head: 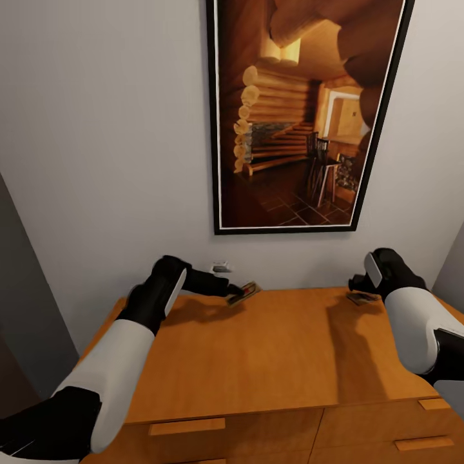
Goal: Take the four mousetraps from the cabinet in the bathroom and place them on the bathroom floor. Make sure all four end up on the same floor surface, and ensure that at least two of them are either under or directly next to the same bathroom sink.
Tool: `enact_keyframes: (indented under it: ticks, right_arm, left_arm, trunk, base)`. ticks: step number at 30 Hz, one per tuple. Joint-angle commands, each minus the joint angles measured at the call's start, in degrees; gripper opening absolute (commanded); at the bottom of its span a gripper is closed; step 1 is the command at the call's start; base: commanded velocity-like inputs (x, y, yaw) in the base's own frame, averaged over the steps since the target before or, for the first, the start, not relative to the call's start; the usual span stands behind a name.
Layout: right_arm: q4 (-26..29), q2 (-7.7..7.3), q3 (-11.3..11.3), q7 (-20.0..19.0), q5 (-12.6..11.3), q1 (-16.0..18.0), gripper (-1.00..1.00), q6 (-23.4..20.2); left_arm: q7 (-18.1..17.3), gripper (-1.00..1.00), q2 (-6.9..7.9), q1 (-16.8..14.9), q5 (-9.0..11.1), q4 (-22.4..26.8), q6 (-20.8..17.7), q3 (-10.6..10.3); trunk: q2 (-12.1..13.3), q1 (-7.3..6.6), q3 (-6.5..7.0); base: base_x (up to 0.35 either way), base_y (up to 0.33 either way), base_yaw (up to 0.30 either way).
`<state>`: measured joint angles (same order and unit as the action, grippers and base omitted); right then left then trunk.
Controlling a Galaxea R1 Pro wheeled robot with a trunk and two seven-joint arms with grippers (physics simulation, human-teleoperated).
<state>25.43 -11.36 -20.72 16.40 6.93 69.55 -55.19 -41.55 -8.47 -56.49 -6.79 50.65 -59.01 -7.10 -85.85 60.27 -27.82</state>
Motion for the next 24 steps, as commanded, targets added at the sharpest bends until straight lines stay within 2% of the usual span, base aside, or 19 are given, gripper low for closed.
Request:
enact_keyframes:
  ticks: [1,15,24]
  right_arm:
    - [0.0,0.01,-0.6,-0.1,0.6,0.1,1.00,-0.1]
    - [0.8,0.58,-0.9,-0.1,0.5,0.1,1.00,-0.5]
    - [2.1,0.82,-0.9,-0.2,0.5,0.1,1.00,-1.1]
  left_arm:
    - [-0.5,-1.00,-0.09,0.0,-0.6,-0.1,-0.1,-0.5]
    - [-0.5,-1.00,-0.06,-0.1,-0.6,-0.4,-0.1,-1.5]
    - [-0.3,-1.00,-0.05,-0.1,-0.6,-0.2,-0.1,-1.5]
  trunk:
    - [0.0,0.00,-0.07]
    - [0.0,0.00,-0.07]
    - [0.0,0.00,-0.07]
  base:
    - [0.000,0.000,0.000]
    - [0.000,0.000,-0.007]
    - [0.000,0.000,-0.158]
